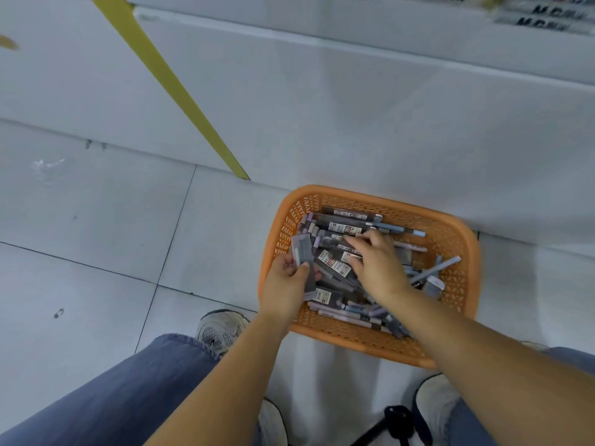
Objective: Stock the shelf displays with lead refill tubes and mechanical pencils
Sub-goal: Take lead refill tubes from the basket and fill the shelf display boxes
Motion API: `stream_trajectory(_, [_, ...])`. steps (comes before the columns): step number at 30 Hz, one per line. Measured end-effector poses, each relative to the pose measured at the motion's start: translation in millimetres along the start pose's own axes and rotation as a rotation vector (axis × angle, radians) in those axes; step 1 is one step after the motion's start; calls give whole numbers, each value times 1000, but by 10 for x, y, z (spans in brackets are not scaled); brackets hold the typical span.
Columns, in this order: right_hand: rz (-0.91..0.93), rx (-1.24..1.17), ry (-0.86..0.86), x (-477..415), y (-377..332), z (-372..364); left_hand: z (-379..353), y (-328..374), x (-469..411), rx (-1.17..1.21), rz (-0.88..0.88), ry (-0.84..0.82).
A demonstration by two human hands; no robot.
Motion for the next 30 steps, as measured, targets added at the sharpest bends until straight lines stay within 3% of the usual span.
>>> stream_trajectory(5, [-79, -32, -23, 82, -6, -97, -6, 12, -20, -9, -18, 5])
stream_trajectory(10, [-82, 134, -62, -16, 31, -95, -2, -20, -40, -12, -23, -8])
stream_trajectory(17, [-130, 148, -127, -18, 36, -114, -11, -61, -66, -5, 27, -14])
stream_trajectory(22, [-132, -53, -138, 53, -49, -21, 2, -39, -62, -43, 44, -70])
stream_trajectory(26, [-250, -406, -97, 175, -51, 341, -101, 195, 77, 46, 54, -162])
stream_trajectory(30, [-240, -706, -10, 395, -144, 916, -360, 562, 425, 174, 27, -346])
Point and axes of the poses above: each hand's wrist, its own x-axis away from the middle knuckle, its own z-axis out of the back of the hand, y = z × x, the point moved 7 cm from there along -x, towards the middle knuckle, and after that the axes turned 4 degrees about y, right-handed, at the moved point
